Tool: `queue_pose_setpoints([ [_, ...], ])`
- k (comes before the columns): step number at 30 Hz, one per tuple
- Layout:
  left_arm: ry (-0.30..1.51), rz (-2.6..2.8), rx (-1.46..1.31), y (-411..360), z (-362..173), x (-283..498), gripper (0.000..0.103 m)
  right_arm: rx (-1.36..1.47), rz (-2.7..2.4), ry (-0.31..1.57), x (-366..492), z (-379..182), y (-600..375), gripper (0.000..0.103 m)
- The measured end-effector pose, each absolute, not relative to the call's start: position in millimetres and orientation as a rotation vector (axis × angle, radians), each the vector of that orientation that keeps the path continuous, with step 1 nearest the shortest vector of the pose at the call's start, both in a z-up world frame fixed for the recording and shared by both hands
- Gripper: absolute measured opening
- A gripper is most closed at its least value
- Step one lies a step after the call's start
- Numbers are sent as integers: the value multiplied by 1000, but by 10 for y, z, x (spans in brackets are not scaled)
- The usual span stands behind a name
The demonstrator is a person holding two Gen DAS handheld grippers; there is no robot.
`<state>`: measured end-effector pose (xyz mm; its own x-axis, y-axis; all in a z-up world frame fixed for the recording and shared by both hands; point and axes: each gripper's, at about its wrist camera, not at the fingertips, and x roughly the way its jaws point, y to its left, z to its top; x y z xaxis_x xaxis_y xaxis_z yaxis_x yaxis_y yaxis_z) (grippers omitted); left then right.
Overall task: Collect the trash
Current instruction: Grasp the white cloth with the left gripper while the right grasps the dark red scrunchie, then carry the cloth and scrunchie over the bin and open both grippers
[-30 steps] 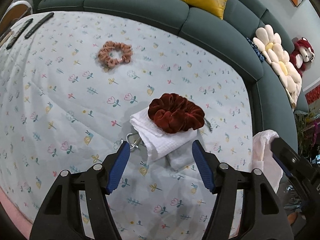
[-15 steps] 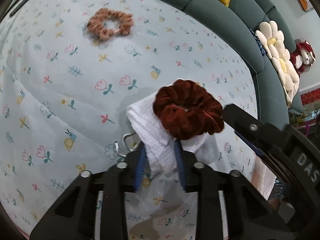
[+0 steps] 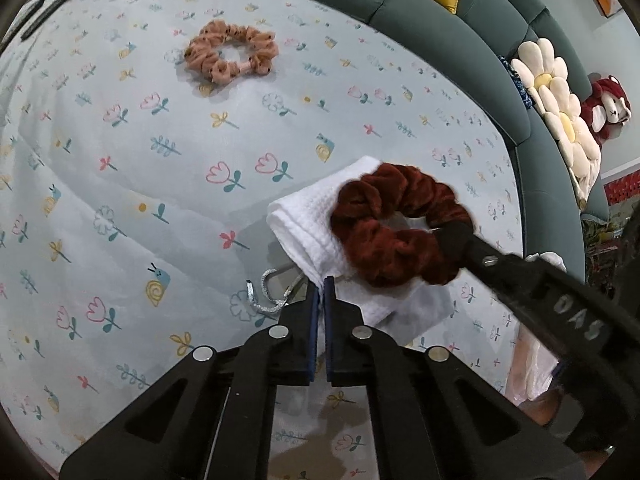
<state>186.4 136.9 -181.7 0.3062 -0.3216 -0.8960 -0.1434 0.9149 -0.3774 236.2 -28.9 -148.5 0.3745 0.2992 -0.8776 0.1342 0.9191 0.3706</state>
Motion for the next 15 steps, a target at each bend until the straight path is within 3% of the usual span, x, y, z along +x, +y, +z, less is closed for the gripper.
queue_pose_setpoints([
  [15, 1077, -203, -354, 903, -872, 1765, 1, 485, 28, 938, 2042, -449, -1142, 12],
])
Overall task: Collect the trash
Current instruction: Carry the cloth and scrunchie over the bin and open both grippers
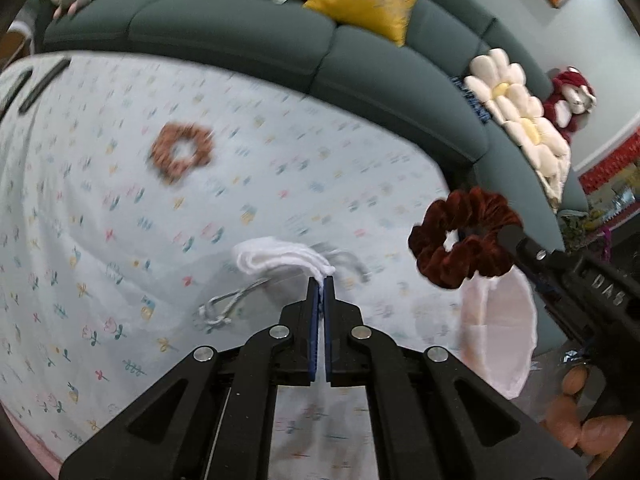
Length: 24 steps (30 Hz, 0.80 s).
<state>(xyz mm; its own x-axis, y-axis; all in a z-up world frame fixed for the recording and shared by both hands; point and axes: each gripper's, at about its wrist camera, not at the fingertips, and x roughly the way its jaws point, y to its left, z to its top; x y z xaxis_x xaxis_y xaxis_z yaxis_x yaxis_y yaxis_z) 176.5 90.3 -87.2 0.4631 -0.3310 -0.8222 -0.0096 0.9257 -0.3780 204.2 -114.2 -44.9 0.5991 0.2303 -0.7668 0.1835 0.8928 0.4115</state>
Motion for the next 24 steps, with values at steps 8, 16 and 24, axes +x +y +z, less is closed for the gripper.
queue_pose_setpoints([
  [8, 983, -319, -260, 258, -315, 1650, 1, 520, -23, 856, 1664, -173, -1657, 12],
  [16, 934, -455, -139, -608, -2, 1452, 1, 577, -108, 793, 1204, -117, -2321, 12],
  [24, 937, -574, -12, -1477, 34, 1258, 1, 644, -218, 740, 735, -148, -3021, 12],
])
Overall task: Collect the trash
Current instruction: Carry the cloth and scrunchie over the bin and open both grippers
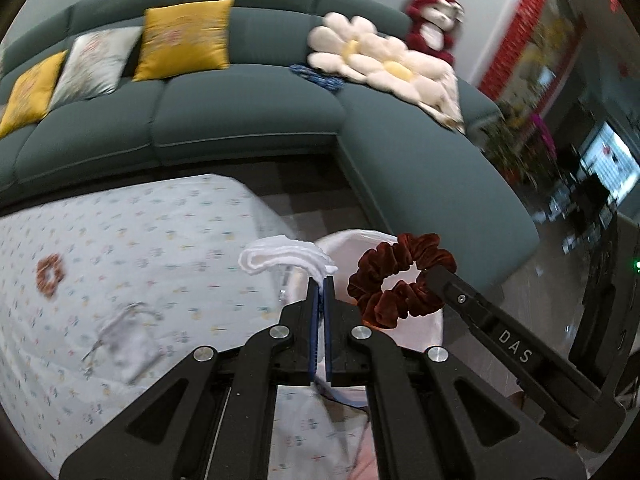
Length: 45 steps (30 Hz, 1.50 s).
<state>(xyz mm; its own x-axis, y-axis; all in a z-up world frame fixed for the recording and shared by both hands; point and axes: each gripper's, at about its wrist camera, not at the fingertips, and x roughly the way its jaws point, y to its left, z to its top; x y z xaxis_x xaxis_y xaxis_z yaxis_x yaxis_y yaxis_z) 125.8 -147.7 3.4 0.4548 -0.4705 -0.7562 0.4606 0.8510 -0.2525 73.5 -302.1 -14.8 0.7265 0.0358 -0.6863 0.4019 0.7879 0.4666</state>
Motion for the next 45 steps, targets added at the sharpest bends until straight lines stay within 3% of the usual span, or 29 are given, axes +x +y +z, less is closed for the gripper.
queue_pose_setpoints([
  [12, 990, -699, 47, -2174, -82, 1142, 3, 710, -313, 728, 370, -338, -3616, 12],
  [14, 1004, -699, 35, -2213, -103, 1140, 5, 717, -317, 730, 360, -366, -3654, 12],
  [18, 1007, -667, 18, -2196, -136, 1164, 22, 719, -319, 737, 357, -399, -3662, 12],
  [30, 1004, -621, 13, -1996, -160, 1195, 23, 704, -292, 749, 483, -401, -3550, 13],
  [35, 999, -599, 2, -1911, -143, 1221, 30, 686, -278, 758, 547, -373, -3491, 14],
  [40, 1000, -576, -3, -1835, -151, 1247, 31, 680, -281, 760, 588, -345, -3455, 19],
  [43, 1000, -555, -4, -1786, -157, 1257, 40, 677, -286, 766, 601, -335, -3425, 25],
  [45, 994, -544, -6, -1749, -152, 1257, 40, 670, -288, 766, 605, -320, -3411, 28],
])
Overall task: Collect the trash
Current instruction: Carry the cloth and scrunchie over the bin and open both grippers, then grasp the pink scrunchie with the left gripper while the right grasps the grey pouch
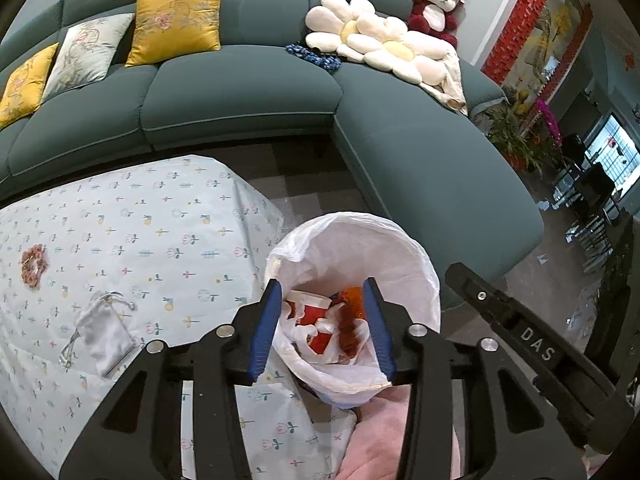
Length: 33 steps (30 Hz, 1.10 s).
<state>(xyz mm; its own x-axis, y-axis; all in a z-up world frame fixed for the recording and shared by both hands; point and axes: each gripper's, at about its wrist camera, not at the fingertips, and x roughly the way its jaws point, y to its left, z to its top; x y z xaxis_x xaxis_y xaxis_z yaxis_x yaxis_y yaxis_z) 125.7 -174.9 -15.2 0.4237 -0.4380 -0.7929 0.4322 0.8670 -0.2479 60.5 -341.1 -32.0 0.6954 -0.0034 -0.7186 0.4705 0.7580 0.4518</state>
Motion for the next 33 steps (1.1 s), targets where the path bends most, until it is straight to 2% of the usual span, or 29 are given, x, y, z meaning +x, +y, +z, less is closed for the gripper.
queue_pose_setpoints([
  [7, 987, -497, -3, -1552, -176, 1288, 40, 619, -275, 774, 649, -250, -3248, 35],
  [27, 989, -354, -75, -654, -283, 1426, 41, 480, -152, 843, 982, -195, -2332, 50],
  [33, 982, -280, -106, -253, -351, 1485, 51, 430, -110, 873, 1085, -235, -1960, 56],
])
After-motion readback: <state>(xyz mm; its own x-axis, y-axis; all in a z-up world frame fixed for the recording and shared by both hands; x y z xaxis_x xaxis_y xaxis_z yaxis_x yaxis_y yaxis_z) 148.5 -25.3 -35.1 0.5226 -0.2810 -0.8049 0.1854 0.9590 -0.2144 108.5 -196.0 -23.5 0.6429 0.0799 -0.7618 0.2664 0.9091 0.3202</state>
